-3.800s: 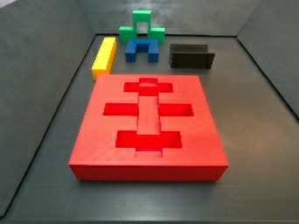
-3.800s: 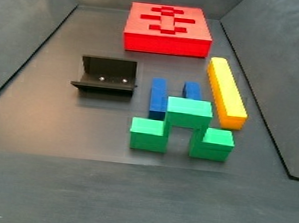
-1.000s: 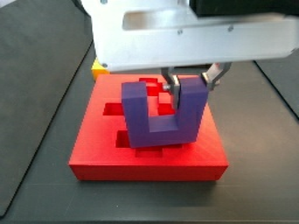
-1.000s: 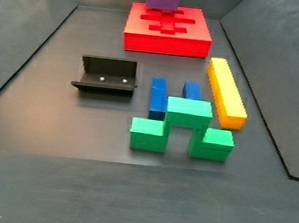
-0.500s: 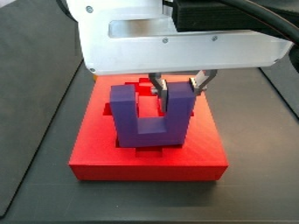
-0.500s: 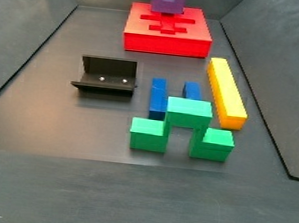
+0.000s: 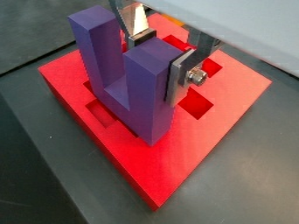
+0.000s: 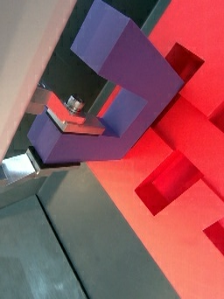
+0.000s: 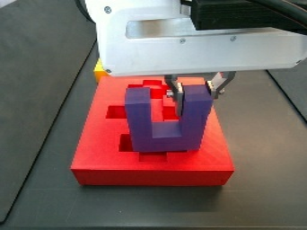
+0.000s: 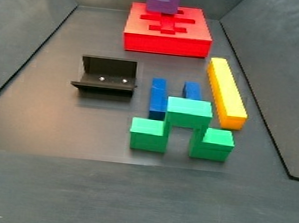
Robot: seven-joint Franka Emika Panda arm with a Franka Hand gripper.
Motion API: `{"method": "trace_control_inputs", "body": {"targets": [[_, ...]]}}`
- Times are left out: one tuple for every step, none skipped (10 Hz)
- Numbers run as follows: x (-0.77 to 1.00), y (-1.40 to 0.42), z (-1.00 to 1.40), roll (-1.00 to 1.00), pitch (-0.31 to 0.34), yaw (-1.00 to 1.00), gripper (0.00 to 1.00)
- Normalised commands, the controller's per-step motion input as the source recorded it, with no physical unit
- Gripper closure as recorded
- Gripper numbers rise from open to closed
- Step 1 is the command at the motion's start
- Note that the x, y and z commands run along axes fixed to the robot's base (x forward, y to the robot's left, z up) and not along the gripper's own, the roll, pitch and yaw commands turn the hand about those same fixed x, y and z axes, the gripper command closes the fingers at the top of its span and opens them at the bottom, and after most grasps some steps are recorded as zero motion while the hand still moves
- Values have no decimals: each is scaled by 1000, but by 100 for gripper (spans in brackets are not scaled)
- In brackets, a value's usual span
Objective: Pick up the purple object. Move up. Place the purple object on the fixture. Regrasp the purple object. Move to above the board. Insert the purple object.
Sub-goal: Insert the purple object.
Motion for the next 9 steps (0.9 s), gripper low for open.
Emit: {"method": "trace_control_inputs", "body": {"targets": [[0, 43, 0, -216, 130, -331, 100], [0, 0, 0, -260, 114, -260, 100], [0, 0, -3, -263, 44, -134, 100], [0, 31, -40, -319, 33, -29, 100], [0, 89, -17, -314, 11, 0, 100], [-117, 57, -20, -290, 0, 0, 100], [-306, 6, 0, -313, -96, 103, 100], [-269, 0, 80, -199, -183, 311, 100], [-483, -74, 149, -21, -257, 254, 100]]}}
